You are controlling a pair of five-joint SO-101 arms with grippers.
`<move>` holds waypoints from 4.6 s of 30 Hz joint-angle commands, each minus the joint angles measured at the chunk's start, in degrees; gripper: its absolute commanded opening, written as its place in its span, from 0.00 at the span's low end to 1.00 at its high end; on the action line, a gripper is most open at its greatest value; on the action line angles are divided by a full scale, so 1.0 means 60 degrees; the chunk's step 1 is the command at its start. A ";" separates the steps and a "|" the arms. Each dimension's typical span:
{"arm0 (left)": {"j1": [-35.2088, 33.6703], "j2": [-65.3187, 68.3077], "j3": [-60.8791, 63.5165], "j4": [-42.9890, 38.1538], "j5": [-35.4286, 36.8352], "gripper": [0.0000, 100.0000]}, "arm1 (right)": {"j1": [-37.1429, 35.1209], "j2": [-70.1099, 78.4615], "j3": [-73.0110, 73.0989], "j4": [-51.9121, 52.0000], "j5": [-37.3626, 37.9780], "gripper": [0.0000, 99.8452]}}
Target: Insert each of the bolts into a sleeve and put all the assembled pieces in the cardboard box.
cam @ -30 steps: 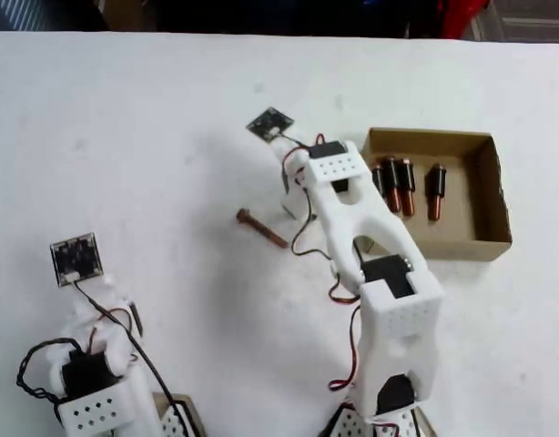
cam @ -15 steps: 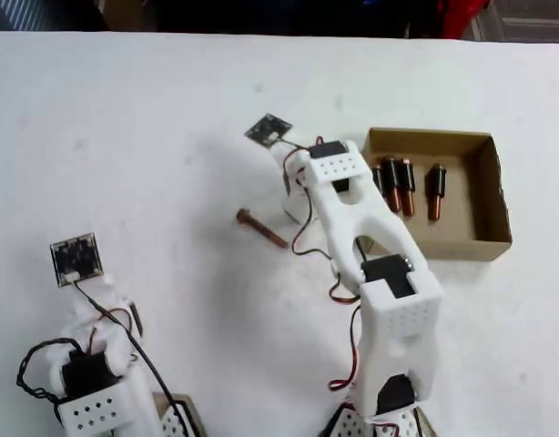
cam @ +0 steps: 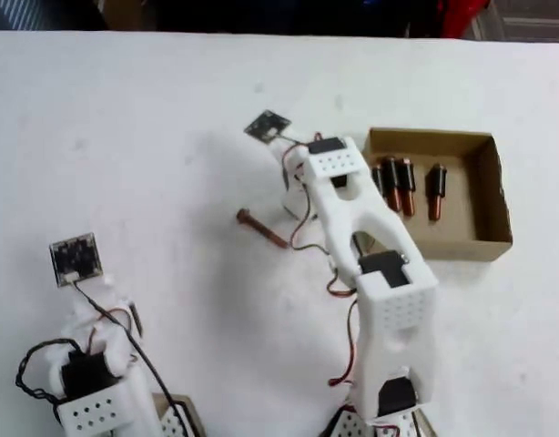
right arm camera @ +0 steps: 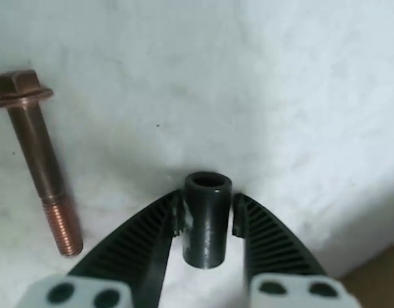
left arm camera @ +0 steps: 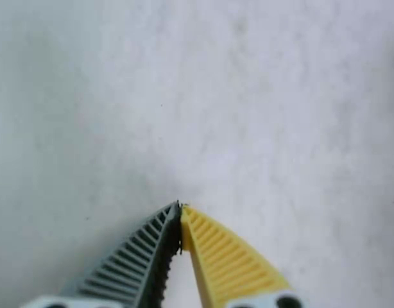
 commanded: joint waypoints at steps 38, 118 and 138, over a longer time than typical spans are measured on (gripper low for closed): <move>-0.0022 -0.0198 -0.0029 0.0088 -0.0073 0.02 | -0.0007 -0.9458 0.0425 0.5370 0.0029 0.02; 0.6073 0.8476 -0.9949 -0.0044 0.3385 0.02 | 0.2073 -2.2703 1.6044 -0.3729 -0.1802 0.02; 0.6308 1.3853 -1.0007 -0.3209 0.4527 0.02 | 0.2000 -2.2703 1.7289 -0.5018 -0.1802 0.02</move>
